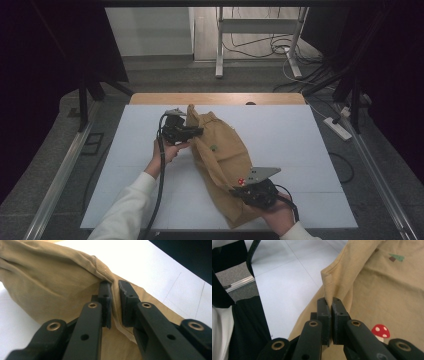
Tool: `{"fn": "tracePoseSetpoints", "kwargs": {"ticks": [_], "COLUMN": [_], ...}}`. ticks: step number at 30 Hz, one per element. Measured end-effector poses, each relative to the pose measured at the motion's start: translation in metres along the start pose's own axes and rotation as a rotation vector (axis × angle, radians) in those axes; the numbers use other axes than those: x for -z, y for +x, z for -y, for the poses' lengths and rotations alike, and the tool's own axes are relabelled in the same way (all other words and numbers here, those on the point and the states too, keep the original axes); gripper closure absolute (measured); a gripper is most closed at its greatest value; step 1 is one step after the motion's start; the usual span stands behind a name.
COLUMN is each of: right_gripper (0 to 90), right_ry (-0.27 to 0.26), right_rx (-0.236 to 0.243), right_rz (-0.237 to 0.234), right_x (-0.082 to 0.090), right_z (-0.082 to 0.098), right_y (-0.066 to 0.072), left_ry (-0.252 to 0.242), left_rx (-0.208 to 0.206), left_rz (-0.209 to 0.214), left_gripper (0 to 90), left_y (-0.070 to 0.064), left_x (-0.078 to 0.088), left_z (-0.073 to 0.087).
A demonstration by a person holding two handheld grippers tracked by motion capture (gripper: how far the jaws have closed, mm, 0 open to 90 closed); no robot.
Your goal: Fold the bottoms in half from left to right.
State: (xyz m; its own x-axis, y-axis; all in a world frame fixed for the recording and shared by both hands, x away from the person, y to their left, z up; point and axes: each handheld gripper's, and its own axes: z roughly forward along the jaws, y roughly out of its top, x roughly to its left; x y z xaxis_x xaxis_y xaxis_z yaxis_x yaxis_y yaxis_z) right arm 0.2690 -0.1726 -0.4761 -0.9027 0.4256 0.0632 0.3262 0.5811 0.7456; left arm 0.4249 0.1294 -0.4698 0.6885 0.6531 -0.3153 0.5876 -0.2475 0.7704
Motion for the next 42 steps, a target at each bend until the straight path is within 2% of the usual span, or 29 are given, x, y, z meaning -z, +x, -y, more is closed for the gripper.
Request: {"fn": "tracePoseSetpoints", "kwargs": {"ticks": [14,27,42], "right_gripper": [86.3,86.3,86.3], "right_ry": [0.019,0.022,0.040], "right_rx": [-0.026,-0.044,-0.065], "right_rz": [0.018,0.026,0.036], "right_x": [0.006,0.010,0.011], "right_z": [0.011,0.016,0.022], "right_y": [-0.005,-0.009,-0.016], "left_ry": [0.019,0.025,0.051], "left_rx": [-0.009,0.001,-0.008], "left_rz": [0.014,0.023,0.019], "left_gripper": [80.4,80.3,80.2], "left_y": [-0.006,-0.007,-0.010], "left_x": [-0.022,-0.034,-0.049], "left_z": [-0.004,-0.005,-0.011]}}
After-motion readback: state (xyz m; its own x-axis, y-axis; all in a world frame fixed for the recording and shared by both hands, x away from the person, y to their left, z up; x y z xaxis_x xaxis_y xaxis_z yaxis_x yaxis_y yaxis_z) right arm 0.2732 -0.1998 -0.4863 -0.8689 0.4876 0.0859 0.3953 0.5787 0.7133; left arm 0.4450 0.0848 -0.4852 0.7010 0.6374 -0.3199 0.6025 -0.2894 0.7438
